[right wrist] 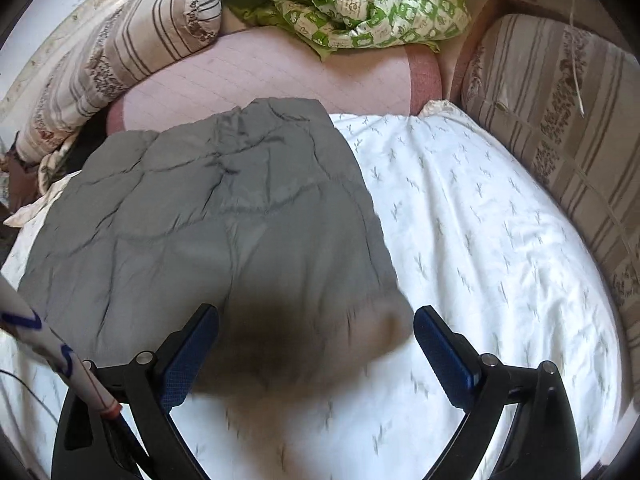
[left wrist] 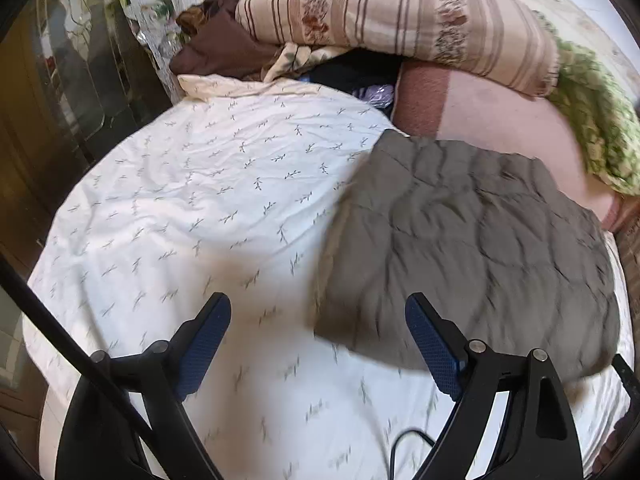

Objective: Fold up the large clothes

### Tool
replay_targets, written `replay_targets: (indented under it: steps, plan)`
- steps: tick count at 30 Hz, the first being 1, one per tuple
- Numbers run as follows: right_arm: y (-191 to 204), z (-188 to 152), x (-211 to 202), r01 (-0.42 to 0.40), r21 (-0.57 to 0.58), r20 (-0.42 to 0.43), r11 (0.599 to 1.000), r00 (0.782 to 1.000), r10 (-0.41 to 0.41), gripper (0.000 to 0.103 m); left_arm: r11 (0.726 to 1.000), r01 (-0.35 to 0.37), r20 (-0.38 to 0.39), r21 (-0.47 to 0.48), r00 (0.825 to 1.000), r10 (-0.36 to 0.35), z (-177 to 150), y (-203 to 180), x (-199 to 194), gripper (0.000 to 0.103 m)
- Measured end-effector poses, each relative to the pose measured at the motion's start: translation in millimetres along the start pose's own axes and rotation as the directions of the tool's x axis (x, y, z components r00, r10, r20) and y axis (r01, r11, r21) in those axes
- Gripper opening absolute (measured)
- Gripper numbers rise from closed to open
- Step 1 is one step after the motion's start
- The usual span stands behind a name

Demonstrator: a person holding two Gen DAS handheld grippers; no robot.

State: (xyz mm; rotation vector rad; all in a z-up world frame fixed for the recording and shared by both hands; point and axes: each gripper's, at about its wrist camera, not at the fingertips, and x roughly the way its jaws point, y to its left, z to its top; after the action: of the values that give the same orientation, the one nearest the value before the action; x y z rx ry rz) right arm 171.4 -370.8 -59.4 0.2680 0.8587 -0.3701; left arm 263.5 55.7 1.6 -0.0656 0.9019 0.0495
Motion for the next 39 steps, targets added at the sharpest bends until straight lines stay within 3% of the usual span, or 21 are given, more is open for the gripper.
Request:
replay_targets:
  steps: [8, 16, 33, 35, 39]
  plan:
    - [-14, -53, -37, -0.072, 0.064, -0.04, 0.995, 0.996, 0.074, 0.1, 0.999, 0.019, 0.052, 0.04, 0.998, -0.021, -44, -9, -57, 0.089]
    - [-20, -74, -57, -0.123, 0.081, -0.064, 0.989, 0.99, 0.128, 0.1, 0.997, 0.026, 0.067, 0.068, 0.997, -0.03, -65, -12, -85, 0.089]
    - [-10, -71, -40, -0.126, 0.094, -0.084, 0.987, 0.987, 0.134, 0.1, 0.997, 0.013, 0.006, 0.073, 1.0, -0.013, -59, -18, -59, 0.089]
    - [-11, -69, -34, -0.126, 0.103, -0.088, 0.987, 0.987, 0.136, 0.1, 0.997, 0.042, -0.009, 0.064, 0.999, -0.041, -57, -18, -48, 0.089]
    - [-20, -63, -20, -0.14, 0.163, -0.086, 0.977, 0.984, 0.156, 0.1, 0.977, 0.212, -0.037, -0.015, 0.976, -0.213, -49, -9, -15, 0.088]
